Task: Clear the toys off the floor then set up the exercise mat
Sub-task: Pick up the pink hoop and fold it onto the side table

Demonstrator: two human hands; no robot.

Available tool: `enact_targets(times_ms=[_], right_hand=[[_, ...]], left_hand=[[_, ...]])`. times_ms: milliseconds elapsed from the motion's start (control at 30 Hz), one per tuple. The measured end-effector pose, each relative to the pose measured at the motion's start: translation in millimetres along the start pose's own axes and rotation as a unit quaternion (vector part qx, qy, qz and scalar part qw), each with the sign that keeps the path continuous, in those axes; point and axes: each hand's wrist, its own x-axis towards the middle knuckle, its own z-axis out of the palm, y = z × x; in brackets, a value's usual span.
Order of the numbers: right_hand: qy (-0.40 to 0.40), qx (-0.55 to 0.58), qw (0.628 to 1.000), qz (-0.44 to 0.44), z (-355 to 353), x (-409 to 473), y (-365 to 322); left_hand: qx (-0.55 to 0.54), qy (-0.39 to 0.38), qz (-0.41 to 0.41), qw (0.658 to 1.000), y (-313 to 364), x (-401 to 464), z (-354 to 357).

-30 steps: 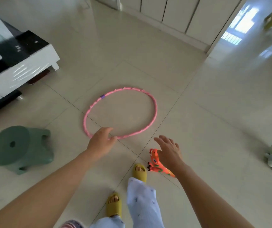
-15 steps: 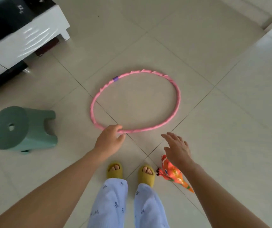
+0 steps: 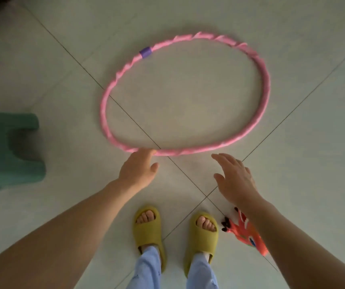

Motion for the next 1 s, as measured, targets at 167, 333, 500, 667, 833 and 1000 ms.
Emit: enact_targets(times_ms=[167, 333, 500, 667, 833, 1000], right_hand=[[0.001, 0.033, 0.999, 0.013, 53, 51, 25], [-0.003, 0.048, 0.999, 0.013, 87, 89, 45], [0.010, 0.054, 0.998, -0.005, 104, 115, 52], [0.000, 0.043, 0.999, -0.013, 120, 131, 61], [0.001, 0.038, 0.999, -0.012, 124, 140, 67], [0.003, 0.048, 0.999, -0.001, 109, 116, 62]], left_hand=[[0.016, -0.020, -0.001, 1.000, -22, 64, 63], [0.050, -0.015, 0.014, 0.999, -38, 115, 110], [0.119, -0.020, 0.016, 0.993, -46, 149, 142], [0.201, 0.000, 0.004, 0.979, -51, 164, 167], [0.242, -0.005, 0.028, 0.970, -54, 166, 170], [0.216, -0.079, 0.078, 0.970, -41, 133, 147]])
